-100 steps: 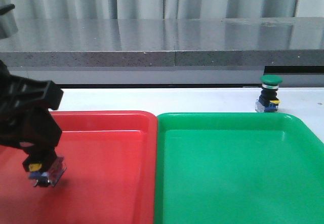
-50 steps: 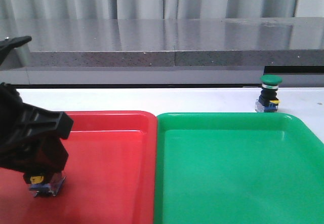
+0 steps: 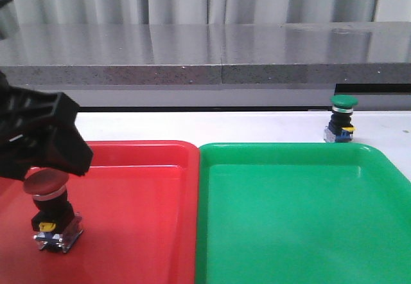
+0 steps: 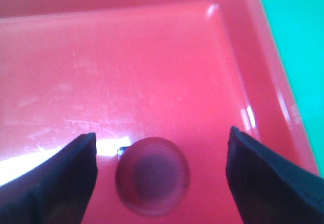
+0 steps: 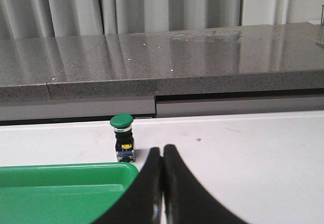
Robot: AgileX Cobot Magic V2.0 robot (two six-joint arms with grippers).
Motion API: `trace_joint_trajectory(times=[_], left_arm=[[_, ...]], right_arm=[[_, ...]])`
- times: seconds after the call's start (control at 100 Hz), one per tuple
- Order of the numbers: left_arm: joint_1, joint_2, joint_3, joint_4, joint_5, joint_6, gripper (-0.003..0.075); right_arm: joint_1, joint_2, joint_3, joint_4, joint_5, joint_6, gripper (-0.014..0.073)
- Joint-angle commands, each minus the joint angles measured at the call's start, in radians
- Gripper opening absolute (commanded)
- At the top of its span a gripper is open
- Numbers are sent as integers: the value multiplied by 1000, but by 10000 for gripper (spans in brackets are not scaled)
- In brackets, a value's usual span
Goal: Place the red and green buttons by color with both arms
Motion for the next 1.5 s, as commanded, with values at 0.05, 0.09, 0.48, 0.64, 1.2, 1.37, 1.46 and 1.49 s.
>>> trace_joint_trajectory(times=[0.05,0.09,0.48,0.64,1.2,1.37,1.46,1.49], left_arm=[[-4,-118,-22,-4,-30,-7,476],[-4,-154,-22,-4,-25,-7,423],[-2,-509,-6,59,45,-7,-20],[-2,-646,27,146,156,-7,-20],[32,-994,240,390,156,-134,-21],[220,-1040,290,348,15,21,-21],[337,-1080,320,253,-81,155,-21],[368,-1093,330,226,-103,187,-21]], right_arm=[[-2,-16,-18,-9,-72,-10,-64],[-2,-16,-18,-9,-72,-10,-64],[-2,-16,-18,-9,-72,-10,-64],[-2,-16,-18,-9,-72,-10,-64],[-2,-16,-18,-9,-72,-10,-64],[-2,-16,-18,-9,-72,-10,-64],[-2,-16,-18,-9,-72,-10,-64],[-2,-16,-18,-9,-72,-10,-64]])
